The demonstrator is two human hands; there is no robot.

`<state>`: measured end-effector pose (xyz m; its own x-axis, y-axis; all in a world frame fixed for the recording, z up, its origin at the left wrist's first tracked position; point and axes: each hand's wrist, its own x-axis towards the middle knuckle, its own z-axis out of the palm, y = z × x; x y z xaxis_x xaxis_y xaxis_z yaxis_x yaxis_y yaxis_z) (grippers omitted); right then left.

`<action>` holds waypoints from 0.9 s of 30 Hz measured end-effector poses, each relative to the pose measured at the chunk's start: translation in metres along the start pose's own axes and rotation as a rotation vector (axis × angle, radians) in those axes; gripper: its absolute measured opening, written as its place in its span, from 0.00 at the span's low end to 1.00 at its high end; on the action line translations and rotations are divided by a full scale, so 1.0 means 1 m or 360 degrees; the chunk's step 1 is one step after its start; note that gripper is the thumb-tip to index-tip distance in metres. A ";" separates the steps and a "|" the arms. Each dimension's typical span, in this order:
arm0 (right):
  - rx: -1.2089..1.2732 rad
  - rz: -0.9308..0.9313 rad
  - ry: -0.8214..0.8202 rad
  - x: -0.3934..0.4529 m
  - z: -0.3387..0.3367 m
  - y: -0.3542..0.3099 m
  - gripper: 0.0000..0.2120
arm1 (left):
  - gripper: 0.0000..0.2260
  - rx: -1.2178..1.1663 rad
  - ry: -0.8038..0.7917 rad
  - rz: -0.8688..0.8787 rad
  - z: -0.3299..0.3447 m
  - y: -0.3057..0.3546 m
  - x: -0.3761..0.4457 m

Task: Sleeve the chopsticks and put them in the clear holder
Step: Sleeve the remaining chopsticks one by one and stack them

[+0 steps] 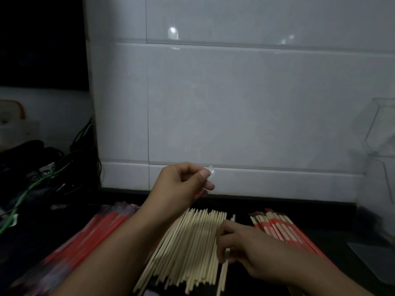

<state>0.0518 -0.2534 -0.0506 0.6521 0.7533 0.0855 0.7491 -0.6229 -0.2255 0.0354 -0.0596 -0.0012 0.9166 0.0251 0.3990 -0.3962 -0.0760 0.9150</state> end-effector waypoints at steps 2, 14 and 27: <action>0.0003 0.0005 -0.0003 -0.001 0.001 -0.002 0.11 | 0.07 -0.0062 0.0067 -0.0004 -0.001 0.002 0.000; 0.1014 0.0118 0.0635 0.001 0.008 -0.026 0.12 | 0.09 -0.1247 0.0736 0.0040 -0.009 0.009 0.015; 0.0460 0.0494 0.0910 -0.005 -0.008 -0.008 0.04 | 0.21 0.1207 0.0671 0.1263 -0.021 -0.017 0.016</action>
<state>0.0431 -0.2539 -0.0417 0.8487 0.2717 0.4537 0.5094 -0.6502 -0.5636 0.0558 -0.0366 -0.0087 0.2808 0.0207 0.9595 -0.5846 -0.7892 0.1882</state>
